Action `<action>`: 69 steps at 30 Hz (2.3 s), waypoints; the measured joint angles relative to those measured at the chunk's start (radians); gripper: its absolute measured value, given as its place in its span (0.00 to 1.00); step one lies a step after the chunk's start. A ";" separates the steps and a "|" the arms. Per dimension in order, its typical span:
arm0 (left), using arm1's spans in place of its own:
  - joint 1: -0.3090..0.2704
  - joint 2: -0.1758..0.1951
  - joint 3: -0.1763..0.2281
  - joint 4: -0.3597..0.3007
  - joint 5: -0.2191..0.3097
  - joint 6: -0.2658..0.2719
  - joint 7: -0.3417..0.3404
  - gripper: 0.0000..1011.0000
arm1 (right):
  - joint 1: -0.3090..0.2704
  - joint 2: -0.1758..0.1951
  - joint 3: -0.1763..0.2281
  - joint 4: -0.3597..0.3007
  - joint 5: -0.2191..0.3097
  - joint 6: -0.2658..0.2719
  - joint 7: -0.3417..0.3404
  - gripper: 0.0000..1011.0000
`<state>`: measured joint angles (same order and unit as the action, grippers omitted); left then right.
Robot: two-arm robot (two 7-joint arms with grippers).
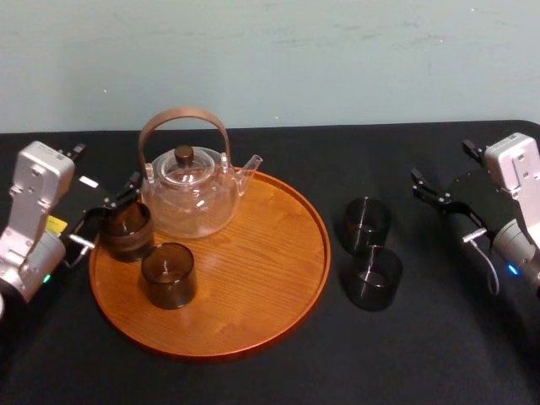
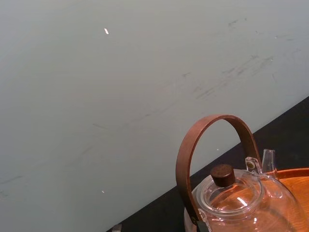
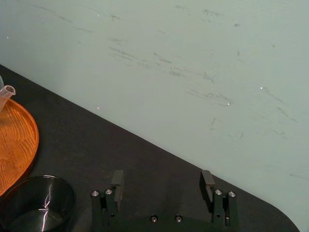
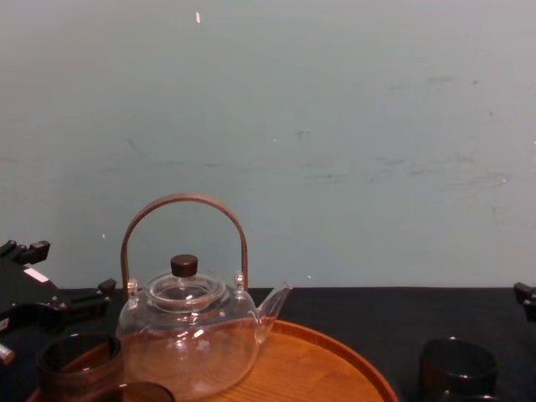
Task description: Pick up the glass from the table and place it on the tray.
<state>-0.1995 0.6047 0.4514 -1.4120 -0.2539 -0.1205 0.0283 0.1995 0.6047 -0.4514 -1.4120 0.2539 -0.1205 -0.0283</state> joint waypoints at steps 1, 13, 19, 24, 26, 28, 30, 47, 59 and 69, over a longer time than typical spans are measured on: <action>0.000 0.000 0.000 0.000 0.000 0.000 0.000 0.99 | 0.000 0.000 0.000 0.000 0.000 0.000 0.000 0.99; 0.000 0.000 0.000 0.000 0.000 0.000 0.000 0.99 | 0.000 0.000 0.000 0.000 0.000 0.000 0.000 0.99; 0.000 0.000 0.000 0.000 0.000 0.000 0.000 0.99 | 0.000 0.000 0.000 0.000 0.000 0.000 0.000 0.99; 0.000 0.000 0.000 0.000 0.000 0.000 0.000 0.99 | 0.000 0.000 0.000 0.000 0.000 0.000 0.000 0.99; 0.000 0.000 0.000 0.000 0.000 0.000 0.000 0.99 | 0.000 0.000 0.000 0.000 0.000 0.000 0.000 0.99; 0.000 0.000 0.000 0.000 0.000 0.000 0.000 0.99 | 0.000 0.000 0.000 0.000 0.000 0.000 0.000 0.99; 0.000 0.000 0.000 0.000 0.000 0.000 0.000 0.99 | 0.000 0.000 0.000 0.000 0.000 0.000 0.000 0.99; 0.000 0.000 0.000 0.000 0.000 0.000 0.000 0.99 | 0.000 0.000 0.000 0.000 0.000 0.000 0.000 0.99; 0.000 0.000 0.000 0.000 0.000 0.000 0.000 0.99 | -0.009 0.001 0.015 -0.003 0.007 -0.008 0.017 0.99; 0.000 0.000 0.000 0.000 0.000 0.000 0.000 0.99 | -0.136 0.078 0.068 -0.141 0.012 -0.037 0.063 0.99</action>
<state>-0.1996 0.6047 0.4514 -1.4120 -0.2539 -0.1205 0.0283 0.0638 0.6824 -0.3833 -1.5534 0.2657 -0.1570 0.0345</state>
